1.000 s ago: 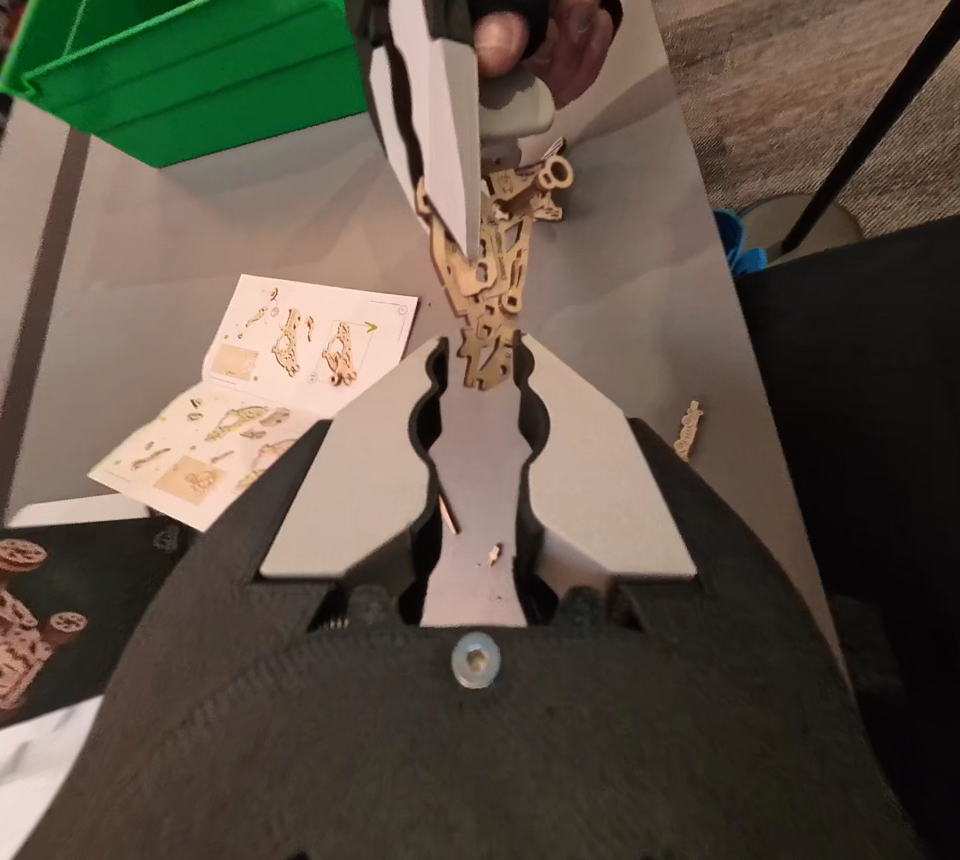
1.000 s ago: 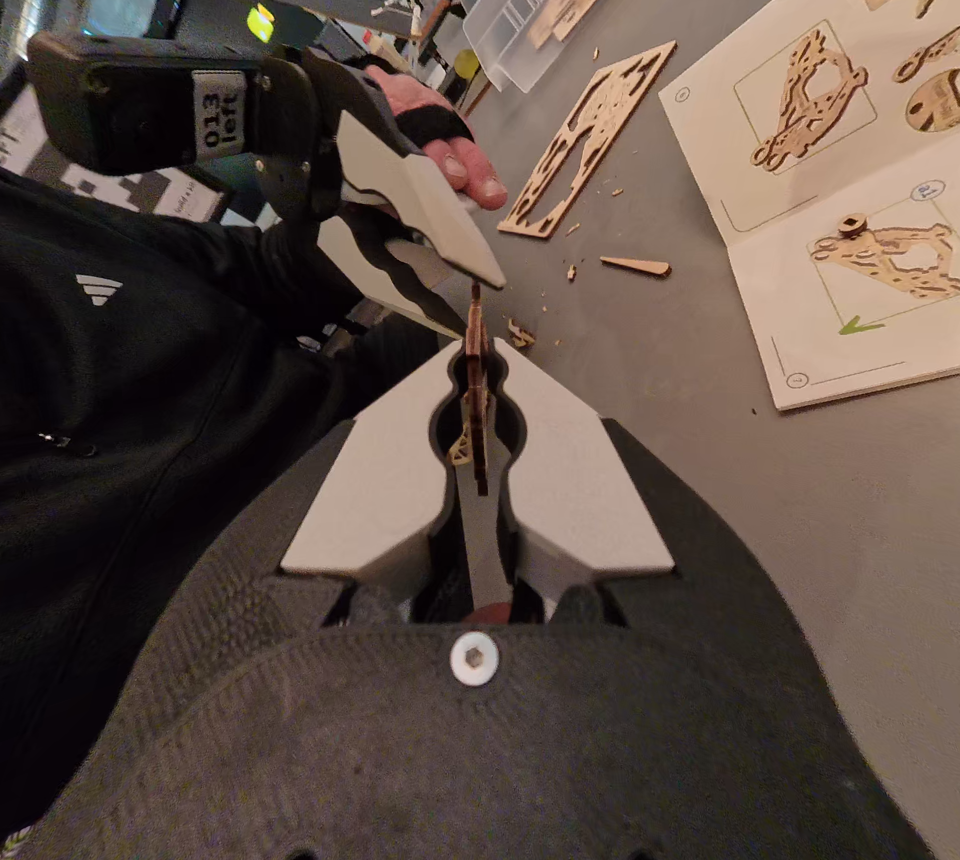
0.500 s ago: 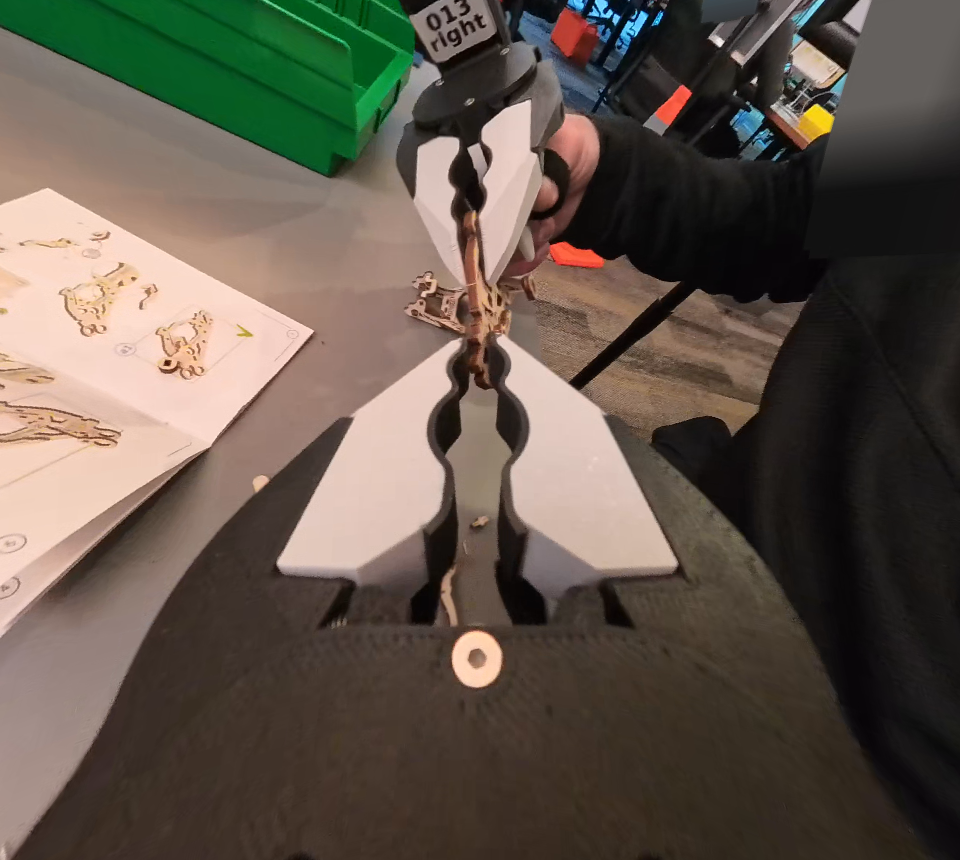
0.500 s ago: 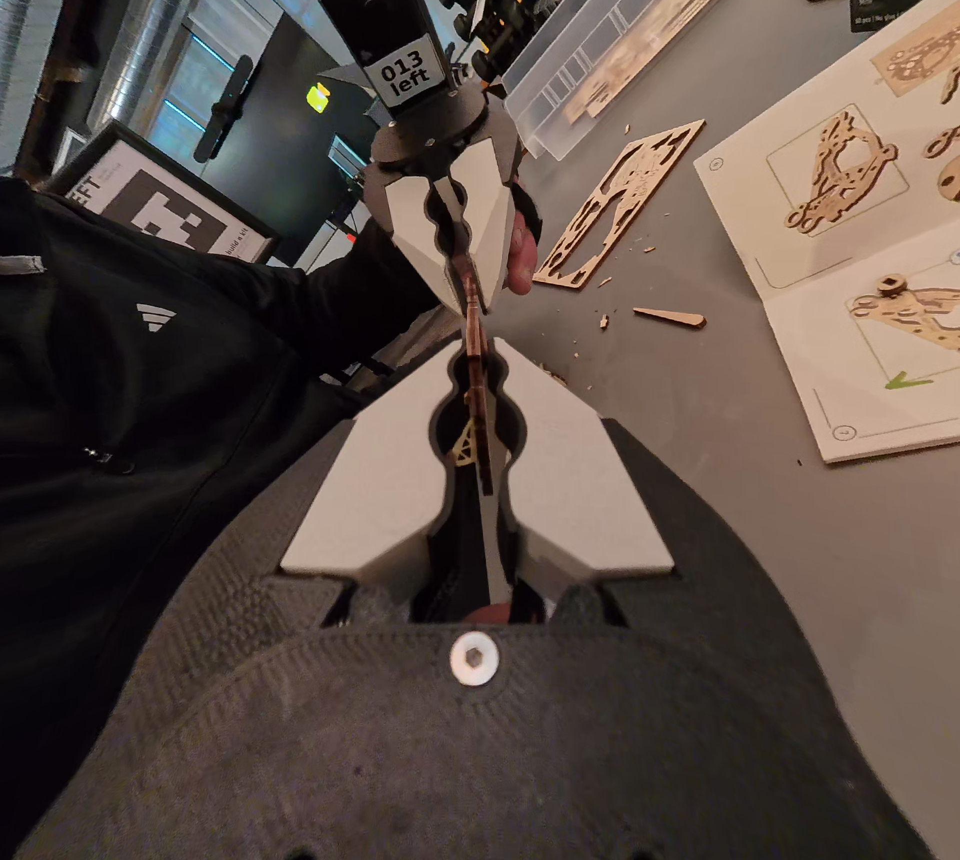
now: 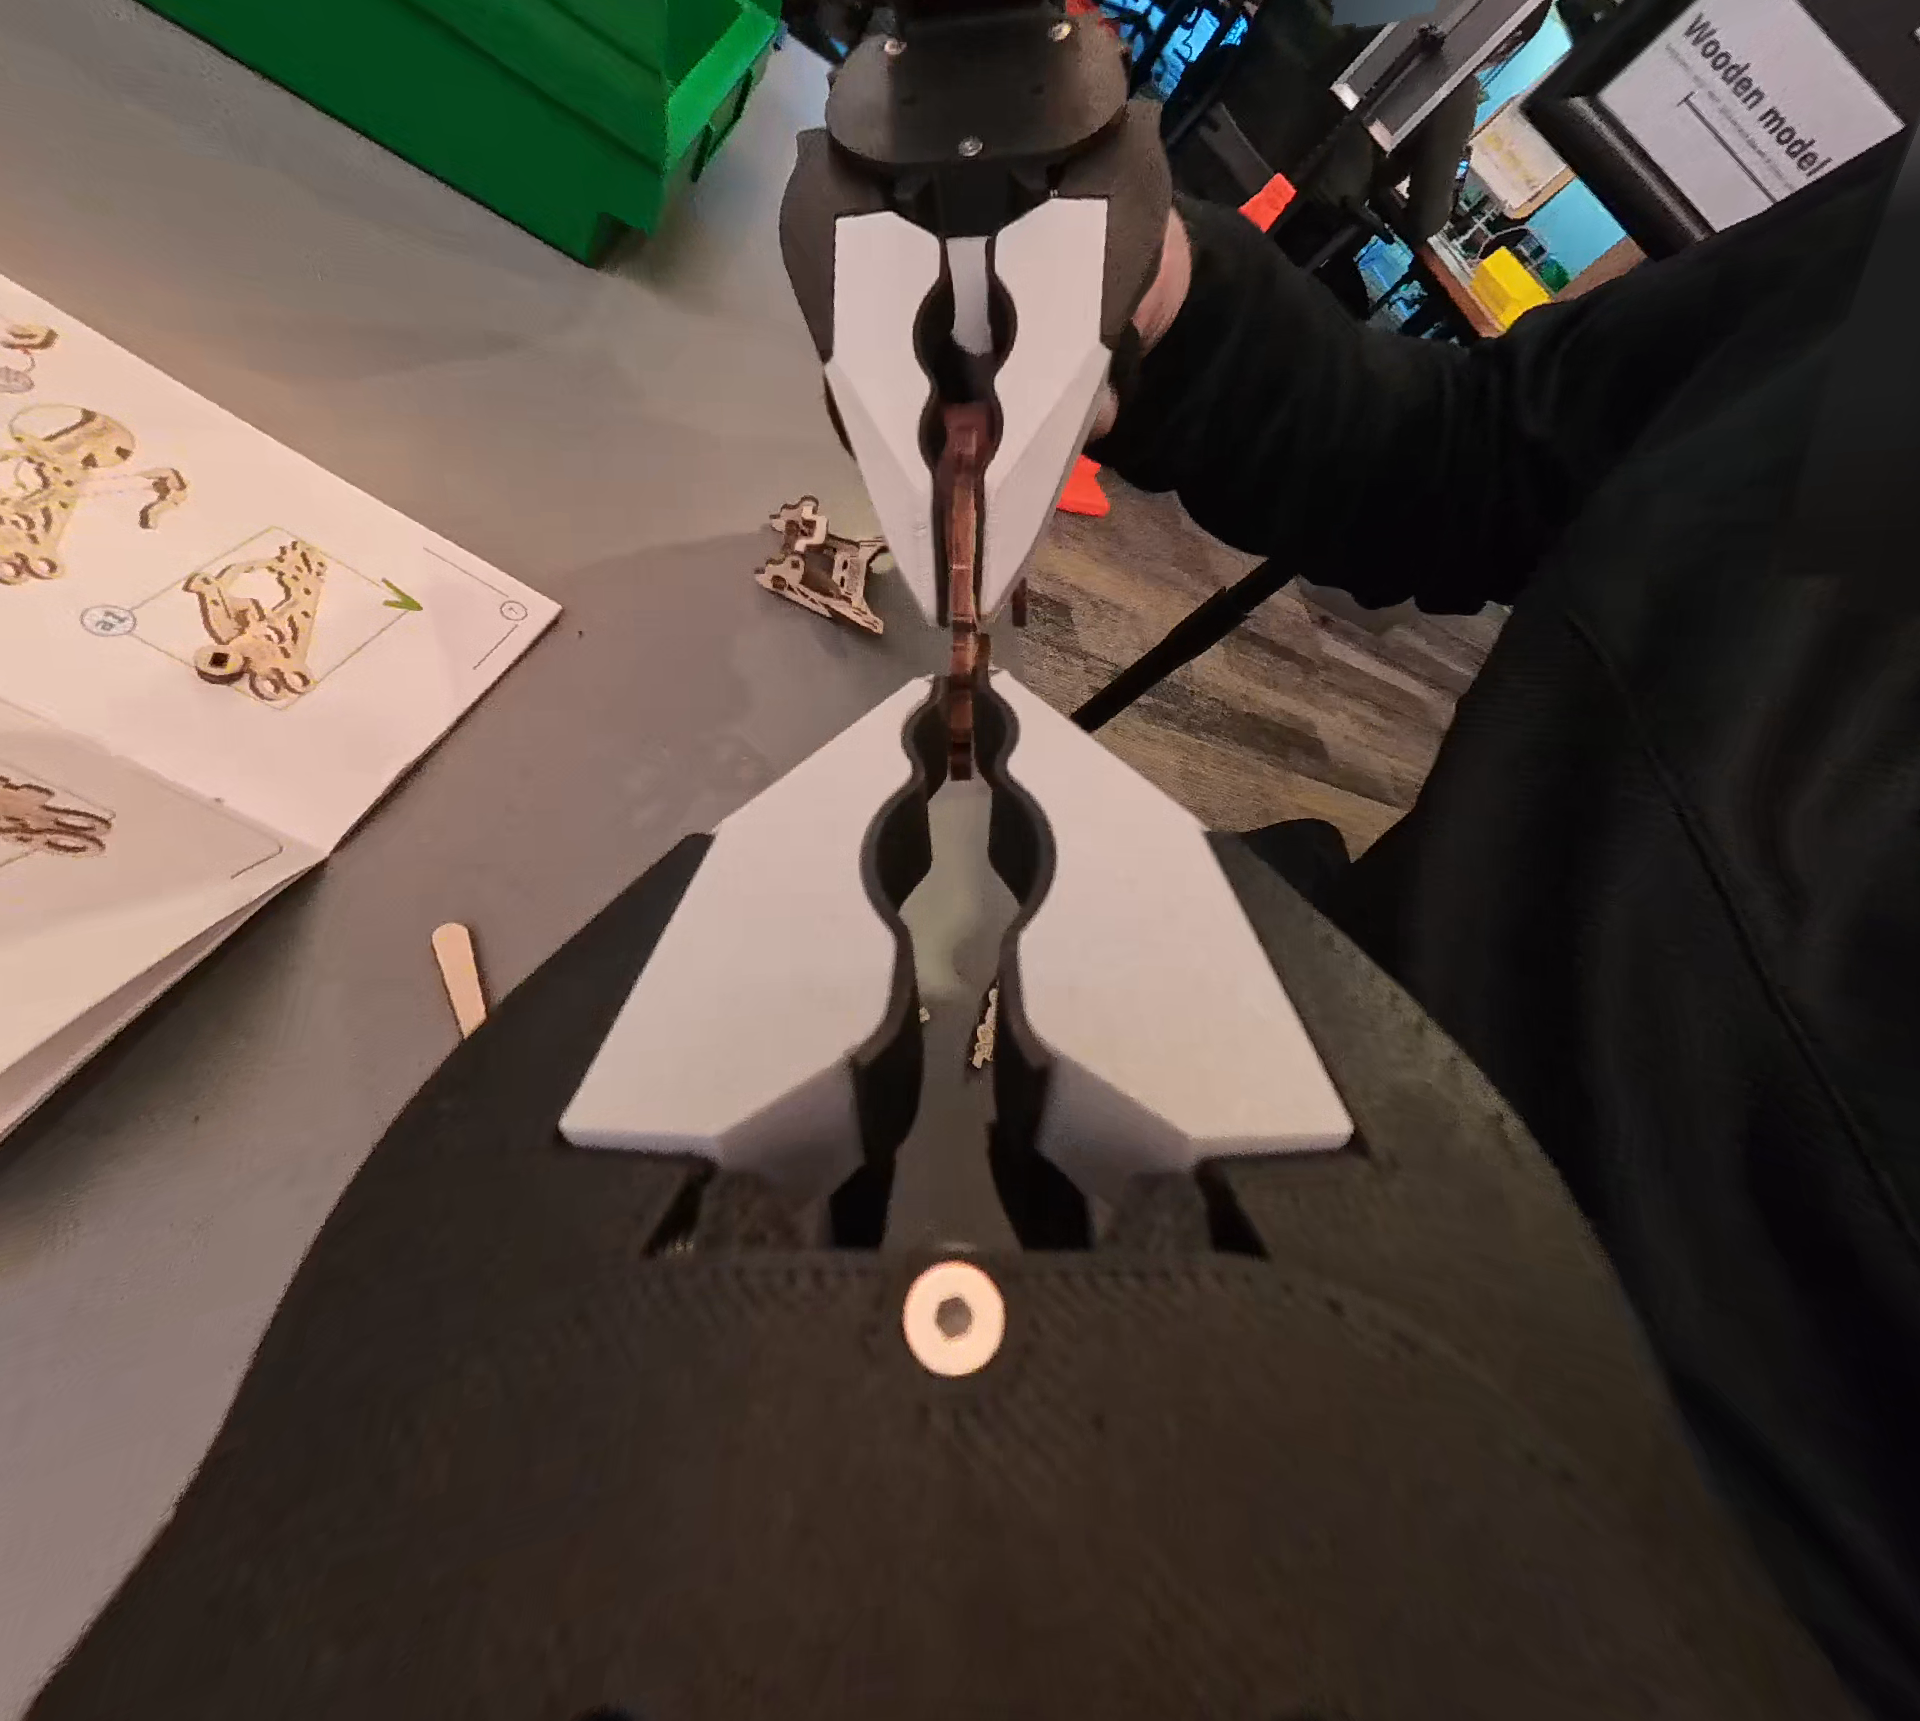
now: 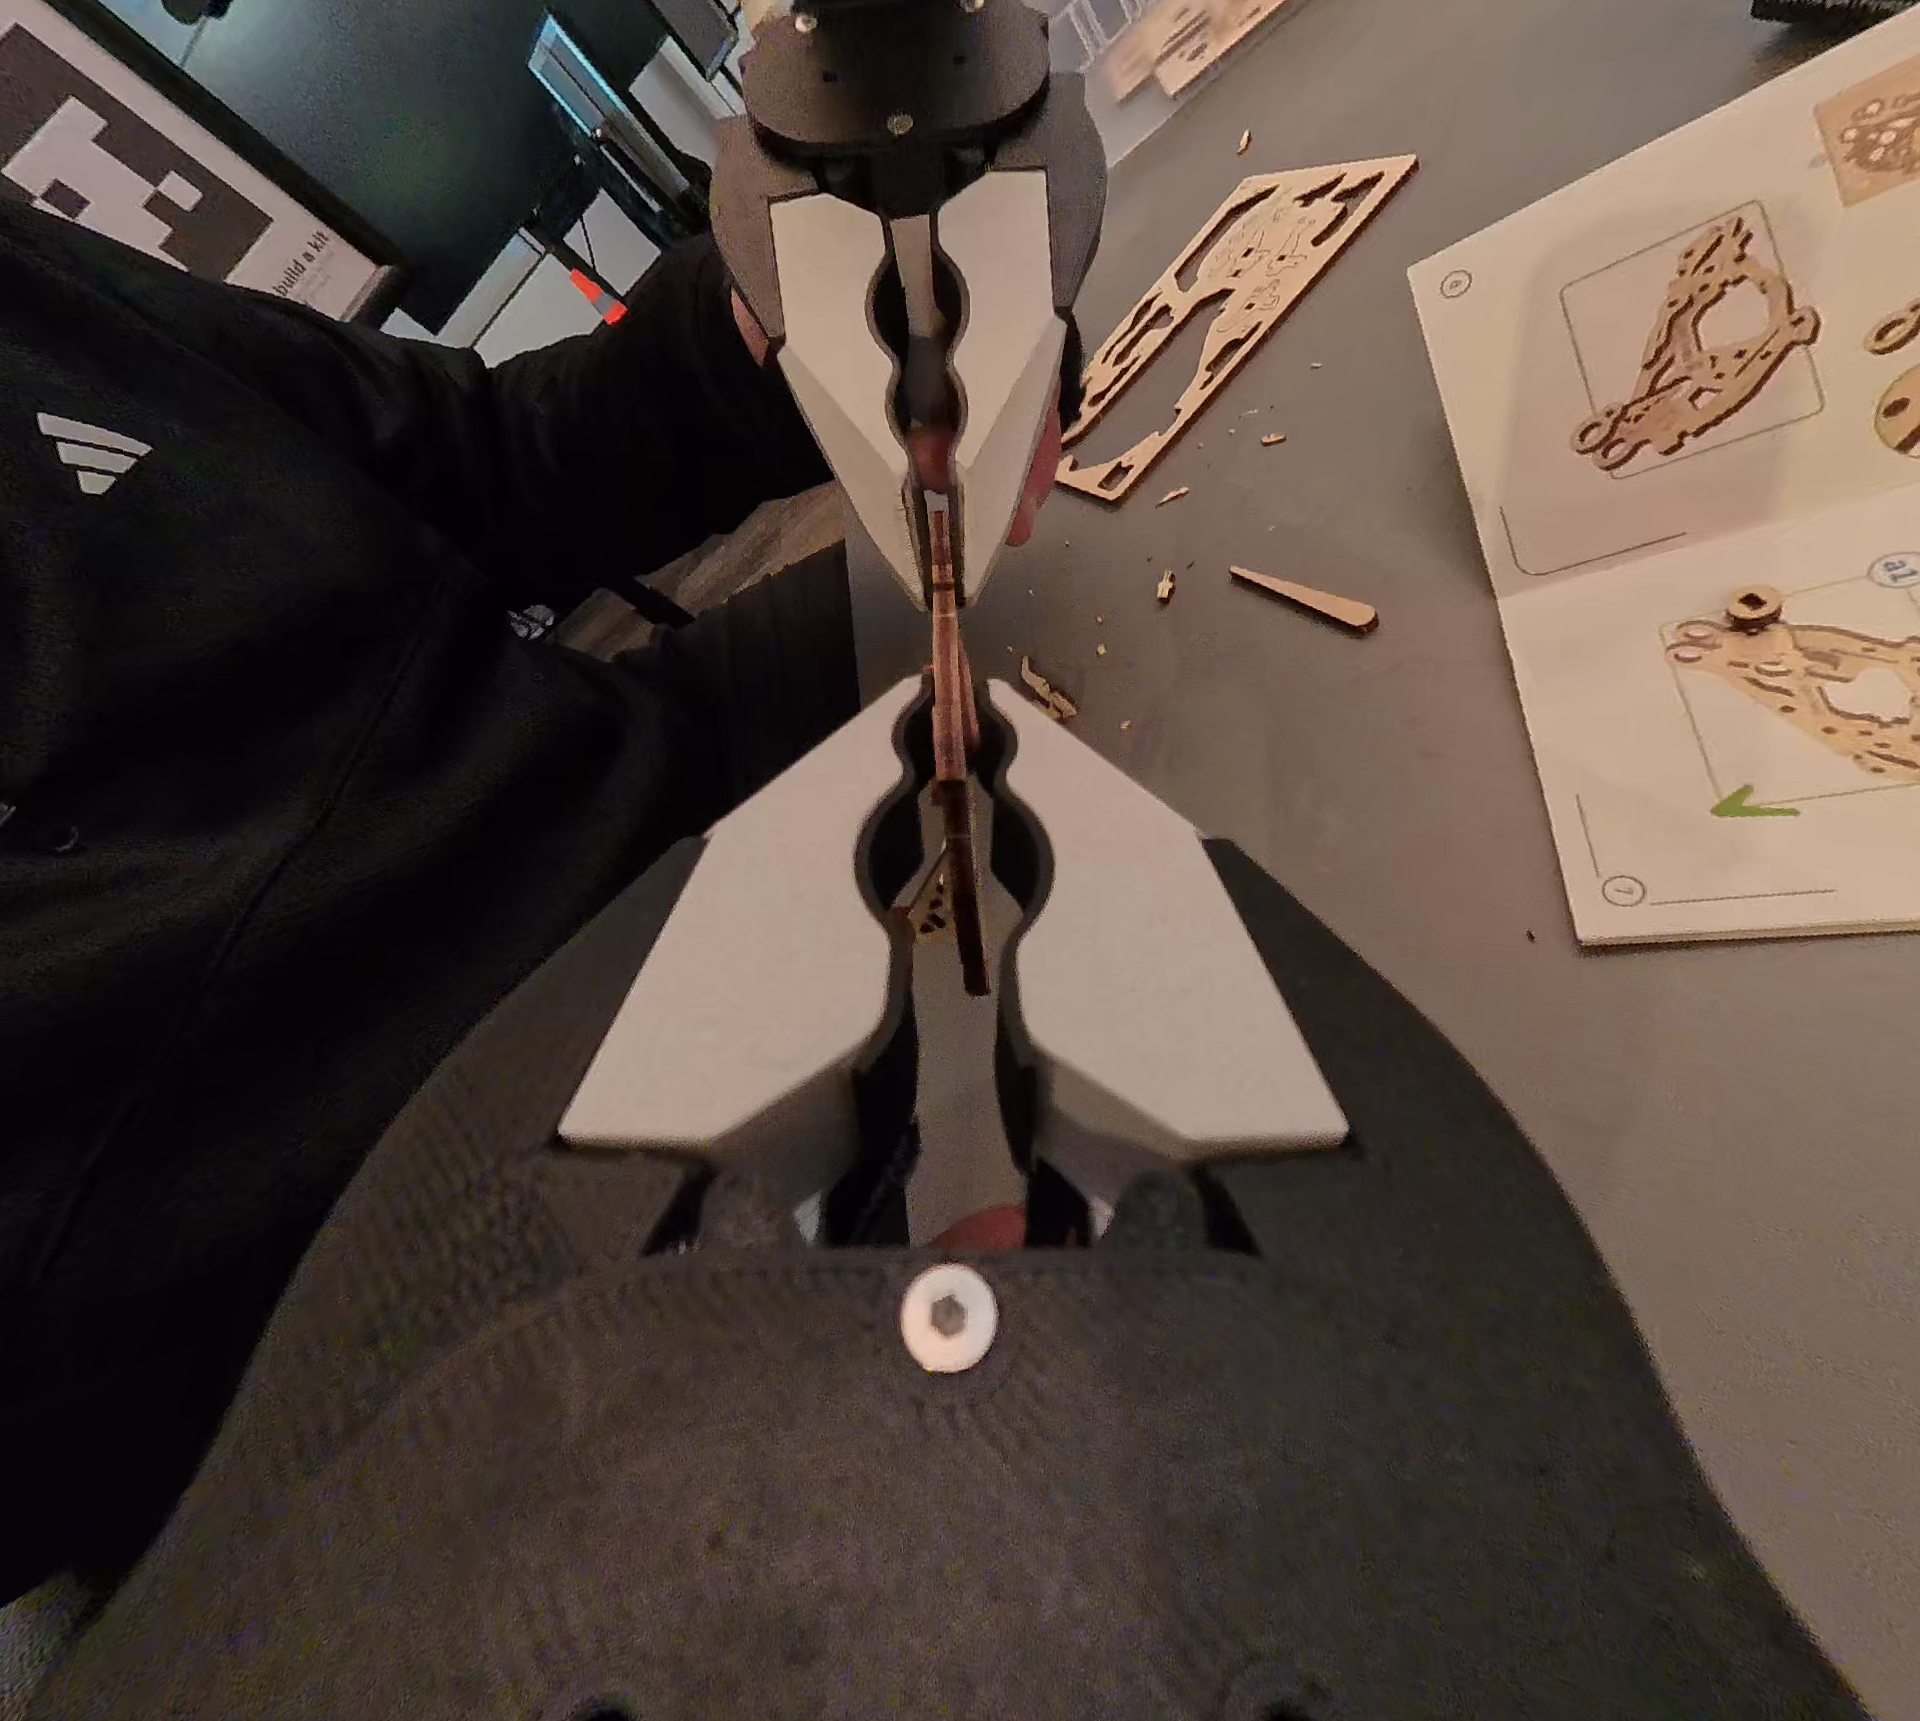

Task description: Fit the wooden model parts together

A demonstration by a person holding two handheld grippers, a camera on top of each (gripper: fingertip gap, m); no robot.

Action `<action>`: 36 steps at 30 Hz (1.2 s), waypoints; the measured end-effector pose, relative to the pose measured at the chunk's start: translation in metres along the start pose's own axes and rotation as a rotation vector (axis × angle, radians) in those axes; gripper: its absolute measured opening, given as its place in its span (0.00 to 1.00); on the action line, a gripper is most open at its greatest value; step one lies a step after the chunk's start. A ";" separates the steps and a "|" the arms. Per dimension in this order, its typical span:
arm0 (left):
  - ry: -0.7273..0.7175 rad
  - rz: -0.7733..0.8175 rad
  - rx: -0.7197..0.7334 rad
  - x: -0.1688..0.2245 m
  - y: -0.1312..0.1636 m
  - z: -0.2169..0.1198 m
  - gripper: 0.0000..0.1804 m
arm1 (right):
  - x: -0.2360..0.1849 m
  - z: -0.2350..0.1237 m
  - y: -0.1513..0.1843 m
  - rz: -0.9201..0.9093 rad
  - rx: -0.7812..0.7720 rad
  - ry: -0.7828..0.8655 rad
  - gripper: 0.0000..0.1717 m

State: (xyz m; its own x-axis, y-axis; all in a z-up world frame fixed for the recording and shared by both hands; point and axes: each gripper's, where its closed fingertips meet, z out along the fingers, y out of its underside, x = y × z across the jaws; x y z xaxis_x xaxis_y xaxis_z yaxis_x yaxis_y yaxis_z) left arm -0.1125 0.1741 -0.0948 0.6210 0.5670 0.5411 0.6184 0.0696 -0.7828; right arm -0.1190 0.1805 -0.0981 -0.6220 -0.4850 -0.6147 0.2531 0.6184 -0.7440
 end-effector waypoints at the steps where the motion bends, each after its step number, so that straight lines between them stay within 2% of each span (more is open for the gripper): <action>1: 0.005 -0.007 -0.008 -0.001 0.001 0.001 0.01 | 0.001 0.000 0.001 0.005 -0.009 0.001 0.02; 18: -0.003 -0.125 0.029 -0.016 0.000 0.000 0.01 | 0.016 0.000 -0.002 -0.029 -0.028 0.118 0.02; 25: 0.001 -0.132 0.052 -0.017 -0.001 -0.002 0.01 | 0.019 0.001 -0.005 -0.036 -0.014 0.146 0.02; 32: -0.058 -0.110 0.049 -0.026 0.001 -0.002 0.01 | 0.029 0.002 -0.004 -0.035 -0.011 0.220 0.03; 36: -0.024 -0.130 0.089 -0.021 -0.006 -0.004 0.01 | 0.025 -0.001 -0.012 -0.059 0.030 0.195 0.05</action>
State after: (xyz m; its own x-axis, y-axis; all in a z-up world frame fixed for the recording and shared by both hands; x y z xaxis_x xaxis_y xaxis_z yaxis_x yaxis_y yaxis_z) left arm -0.1271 0.1589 -0.1004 0.5261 0.5675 0.6333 0.6470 0.2161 -0.7312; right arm -0.1382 0.1617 -0.1041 -0.7673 -0.3891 -0.5098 0.2322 0.5725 -0.7863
